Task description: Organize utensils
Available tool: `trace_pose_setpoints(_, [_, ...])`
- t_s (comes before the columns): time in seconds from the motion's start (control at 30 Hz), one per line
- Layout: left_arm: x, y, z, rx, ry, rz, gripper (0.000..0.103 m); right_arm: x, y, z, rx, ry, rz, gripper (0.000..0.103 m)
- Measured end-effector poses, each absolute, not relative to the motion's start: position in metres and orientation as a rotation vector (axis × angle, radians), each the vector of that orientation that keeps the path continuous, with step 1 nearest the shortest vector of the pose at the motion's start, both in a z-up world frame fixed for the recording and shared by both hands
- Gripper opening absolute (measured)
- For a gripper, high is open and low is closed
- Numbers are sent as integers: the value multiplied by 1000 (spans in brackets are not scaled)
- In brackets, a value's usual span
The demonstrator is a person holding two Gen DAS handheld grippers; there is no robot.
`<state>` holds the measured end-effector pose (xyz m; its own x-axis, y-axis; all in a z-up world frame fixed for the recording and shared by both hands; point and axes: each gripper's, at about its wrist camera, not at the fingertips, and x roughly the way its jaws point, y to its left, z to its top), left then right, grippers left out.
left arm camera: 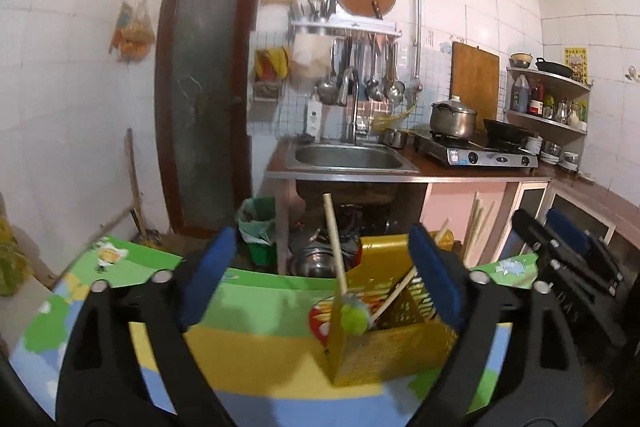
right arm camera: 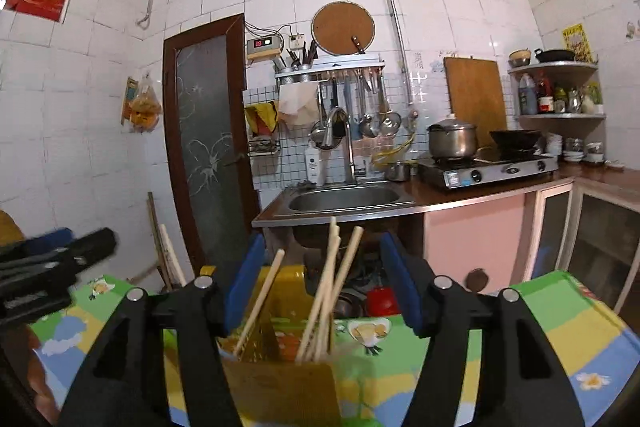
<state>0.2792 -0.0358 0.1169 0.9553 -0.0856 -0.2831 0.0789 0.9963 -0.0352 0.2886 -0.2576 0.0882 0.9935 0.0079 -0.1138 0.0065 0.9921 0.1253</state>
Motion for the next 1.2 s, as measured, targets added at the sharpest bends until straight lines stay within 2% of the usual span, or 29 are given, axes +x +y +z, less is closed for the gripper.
trace_pose_setpoints(0.03, [268, -31, 118, -17, 279, -72, 98, 276, -258, 88, 122, 121, -9, 61])
trace_pose_setpoints(0.1, [246, -20, 117, -9, 268, -49, 98, 257, -260, 86, 120, 137, -21, 62])
trace_pose_setpoints(0.2, [214, -3, 106, -7, 288, -26, 98, 226, -259, 78, 120, 171, -44, 69])
trace_pose_setpoints(0.37, [167, 21, 72, -10, 356, 2, 98, 165, -249, 52, 122, 236, -74, 87])
trace_pose_setpoints(0.53, [126, 35, 34, 5, 388, 22, 98, 118, -228, 26, 98, 266, -77, 98])
trace_pose_setpoints(0.77, [94, 31, 22, 44, 361, 5, 98, 86, -199, 10, 50, 264, -55, 98])
trace_pose_setpoints(1.2, [82, 26, 6, 58, 311, -43, 98, 82, -192, -12, 21, 251, -56, 98])
